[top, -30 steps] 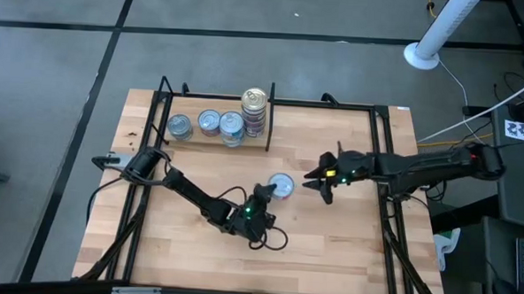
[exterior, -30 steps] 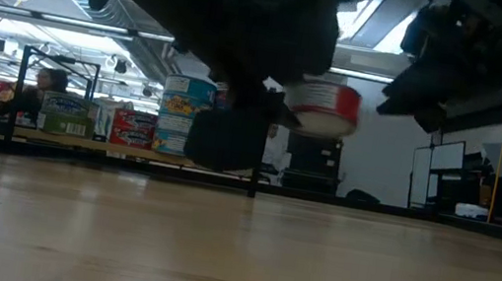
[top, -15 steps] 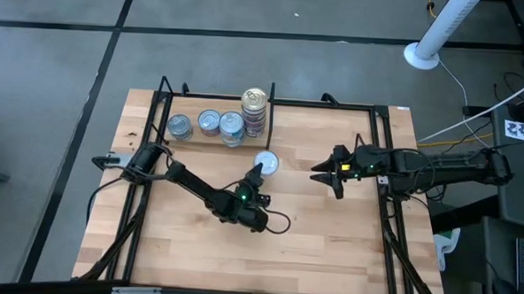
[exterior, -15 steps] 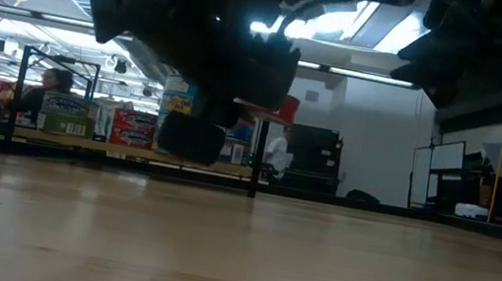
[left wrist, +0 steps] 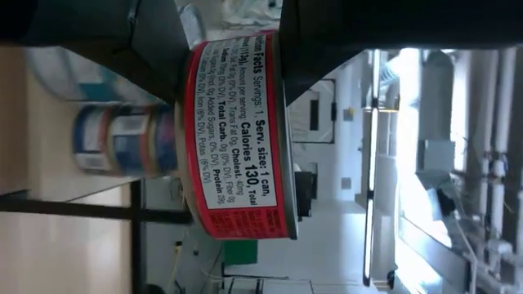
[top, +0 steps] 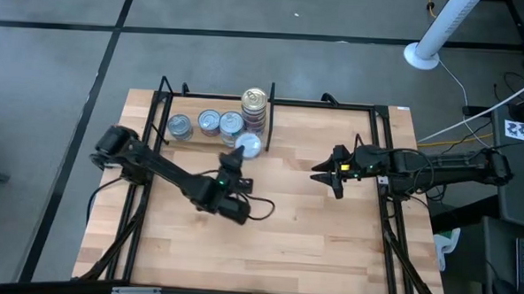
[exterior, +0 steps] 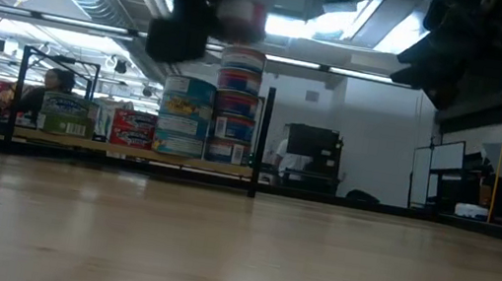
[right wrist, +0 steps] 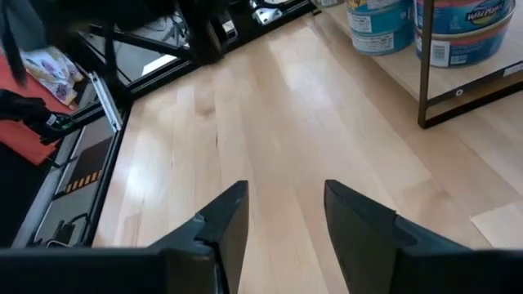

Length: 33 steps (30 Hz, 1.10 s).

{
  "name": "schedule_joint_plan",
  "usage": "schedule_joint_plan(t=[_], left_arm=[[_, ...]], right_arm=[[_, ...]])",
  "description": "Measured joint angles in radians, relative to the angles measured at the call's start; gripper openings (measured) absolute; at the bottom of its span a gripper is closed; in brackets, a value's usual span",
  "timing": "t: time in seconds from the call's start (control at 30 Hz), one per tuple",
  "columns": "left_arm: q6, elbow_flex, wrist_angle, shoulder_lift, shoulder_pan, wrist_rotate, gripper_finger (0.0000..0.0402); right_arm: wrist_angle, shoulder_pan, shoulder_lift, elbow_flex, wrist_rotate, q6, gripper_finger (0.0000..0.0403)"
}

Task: Stack canned seafood by type on shelf
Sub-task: Stack the red tuna can on top of the red tuna can on the shelf

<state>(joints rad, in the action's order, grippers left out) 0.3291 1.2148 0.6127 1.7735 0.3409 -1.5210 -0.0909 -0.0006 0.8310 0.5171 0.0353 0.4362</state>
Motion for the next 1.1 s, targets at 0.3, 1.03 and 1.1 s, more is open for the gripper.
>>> schedule_joint_plan(t=[0.3,1.03,1.1], left_arm=[[-0.567,0.000,0.554,-0.235,-0.010,0.158,0.0147],[-0.879,-0.091,0.781,-0.332,-0.280,0.453,0.0152],[-0.865,-0.112,0.747,-0.331,-0.307,0.457,0.0154]], right_arm=[[-0.031,0.000,0.000,0.000,-0.001,0.000,0.0161],[-0.033,0.000,0.000,0.000,-0.002,-0.052,0.0161],[-0.033,0.000,0.000,0.000,-0.002,-0.052,0.0161]])
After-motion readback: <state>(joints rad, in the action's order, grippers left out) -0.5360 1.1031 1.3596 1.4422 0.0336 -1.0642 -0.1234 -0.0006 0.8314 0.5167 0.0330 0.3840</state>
